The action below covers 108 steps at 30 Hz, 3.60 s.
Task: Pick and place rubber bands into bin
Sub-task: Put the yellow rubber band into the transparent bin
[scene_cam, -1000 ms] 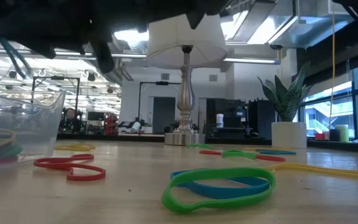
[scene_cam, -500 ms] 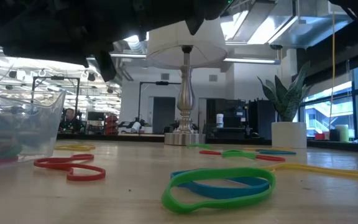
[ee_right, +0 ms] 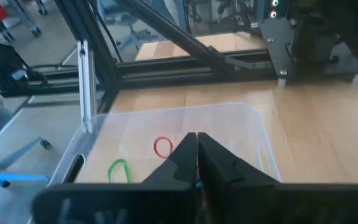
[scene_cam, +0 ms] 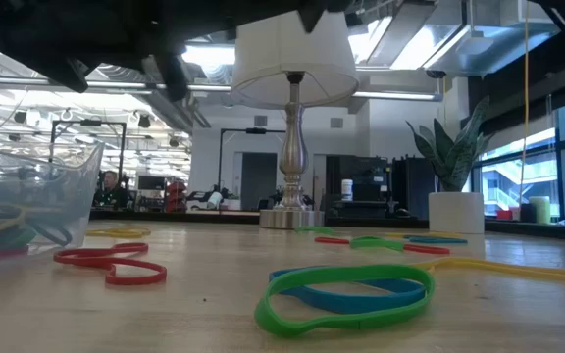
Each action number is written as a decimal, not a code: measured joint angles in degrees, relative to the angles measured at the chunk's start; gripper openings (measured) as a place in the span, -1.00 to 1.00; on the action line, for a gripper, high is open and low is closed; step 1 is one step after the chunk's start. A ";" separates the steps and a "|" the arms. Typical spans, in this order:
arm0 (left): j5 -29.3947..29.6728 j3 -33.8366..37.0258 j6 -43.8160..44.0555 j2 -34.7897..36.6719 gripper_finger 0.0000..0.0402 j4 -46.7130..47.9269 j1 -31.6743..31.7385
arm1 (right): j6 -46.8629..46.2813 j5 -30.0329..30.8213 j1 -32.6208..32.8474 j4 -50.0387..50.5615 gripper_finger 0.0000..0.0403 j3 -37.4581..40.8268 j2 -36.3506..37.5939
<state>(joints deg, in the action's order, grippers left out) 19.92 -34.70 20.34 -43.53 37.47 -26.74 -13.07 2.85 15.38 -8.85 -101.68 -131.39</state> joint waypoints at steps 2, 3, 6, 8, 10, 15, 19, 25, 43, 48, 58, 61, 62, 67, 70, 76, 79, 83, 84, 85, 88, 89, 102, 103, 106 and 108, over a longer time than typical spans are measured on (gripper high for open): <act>-0.04 0.00 0.00 0.00 -0.97 -0.03 0.02 | -0.02 0.02 0.00 1.90 -0.96 1.26 1.43; -0.09 0.00 -0.02 -0.01 -0.97 -0.17 0.00 | -0.43 0.04 0.00 2.04 -0.95 2.45 2.58; -0.76 -0.02 -0.04 -0.01 -0.97 -0.49 0.01 | -2.04 2.08 0.57 2.67 -0.96 8.04 6.71; -1.52 -0.02 -0.05 -0.02 -0.97 -0.46 0.02 | -3.20 5.75 1.54 0.56 -0.98 13.70 10.03; -1.62 -0.02 -0.07 -0.03 -0.97 -0.42 0.00 | -4.91 9.08 2.81 -3.64 -0.98 20.83 13.56; -1.55 -0.02 1.60 -1.07 -0.99 -0.99 1.03 | -12.23 14.04 5.17 -13.72 -0.98 39.42 23.22; -1.74 -0.07 4.39 -4.12 -0.98 -1.47 5.56 | -17.67 15.67 6.28 -17.43 -0.98 51.47 30.69; -10.24 -0.08 3.97 -12.16 -0.94 -5.17 16.36 | -19.67 15.76 6.99 -17.54 -0.99 63.41 41.65; -11.96 -0.09 0.70 -33.08 -0.22 -7.55 33.62 | -16.26 15.34 6.99 -17.07 -0.98 92.04 79.18; -10.85 -0.09 -1.03 -37.62 -0.26 -8.34 33.59 | -16.25 15.06 6.99 -16.84 -0.98 96.84 87.38; -11.17 -2.63 2.95 -42.29 -0.93 -11.92 29.03 | -14.77 14.93 6.99 -16.56 -0.98 100.12 95.46; -12.17 -5.46 3.06 -42.47 -0.98 -9.66 28.28 | -13.62 14.91 6.99 -16.24 -0.98 100.14 95.97; -12.47 -6.65 3.04 -42.45 -0.98 -9.17 28.19 | -13.16 14.91 6.99 -16.27 -0.98 100.14 95.97; -11.42 -11.77 1.39 -42.45 -0.98 -5.20 28.17 | -12.15 14.93 6.99 -16.23 -0.98 100.14 95.97; -11.27 -15.14 -1.61 -42.41 -0.98 -2.80 27.73 | -13.32 14.93 6.99 -16.46 -0.98 100.14 95.95; -9.27 -22.00 -8.82 -42.36 -0.98 2.64 27.08 | -15.25 15.06 6.99 -16.58 -0.98 100.09 95.93; -8.91 -26.02 -12.79 -42.36 -0.98 5.80 27.05 | -14.99 15.07 6.99 -16.58 -0.98 100.07 95.93; -8.37 -31.78 -15.64 -42.35 -0.98 11.70 26.25 | -15.17 15.08 6.99 -16.58 -0.98 100.05 95.93; -8.07 -33.39 -15.80 -42.34 -0.98 13.60 25.77 | -15.42 15.08 6.99 -16.58 -0.98 100.04 95.93; -7.56 -35.03 -15.72 -42.34 -0.98 15.52 25.15 | -16.42 15.12 6.99 -16.57 -0.98 100.03 95.93; -5.86 -39.92 -13.53 -42.34 -0.98 20.79 22.21 | -18.61 15.74 6.99 -15.70 -0.98 99.98 95.93; -5.36 -41.49 -12.49 -42.32 -0.98 22.18 20.96 | -18.46 15.74 6.97 -15.12 -0.98 99.98 95.93; -0.47 -54.01 14.70 -43.64 -0.98 30.33 3.15 | -18.20 5.29 6.97 -4.98 -0.99 99.98 95.91; -0.71 -54.54 17.14 -44.56 -0.98 31.22 2.08 | -18.29 4.11 6.99 -4.98 -0.99 99.98 95.91; -3.33 -56.48 24.17 -47.92 -0.98 34.54 -0.50 | -18.04 0.61 6.98 -4.97 -0.99 99.98 95.91; -6.36 -57.36 29.22 -50.44 -0.98 36.77 -1.94 | -17.94 -1.33 6.97 -4.95 -0.99 99.98 95.91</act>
<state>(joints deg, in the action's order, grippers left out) 13.56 -92.06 49.56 -93.97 74.24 -28.67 -31.00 1.52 22.35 -13.80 -1.69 -35.48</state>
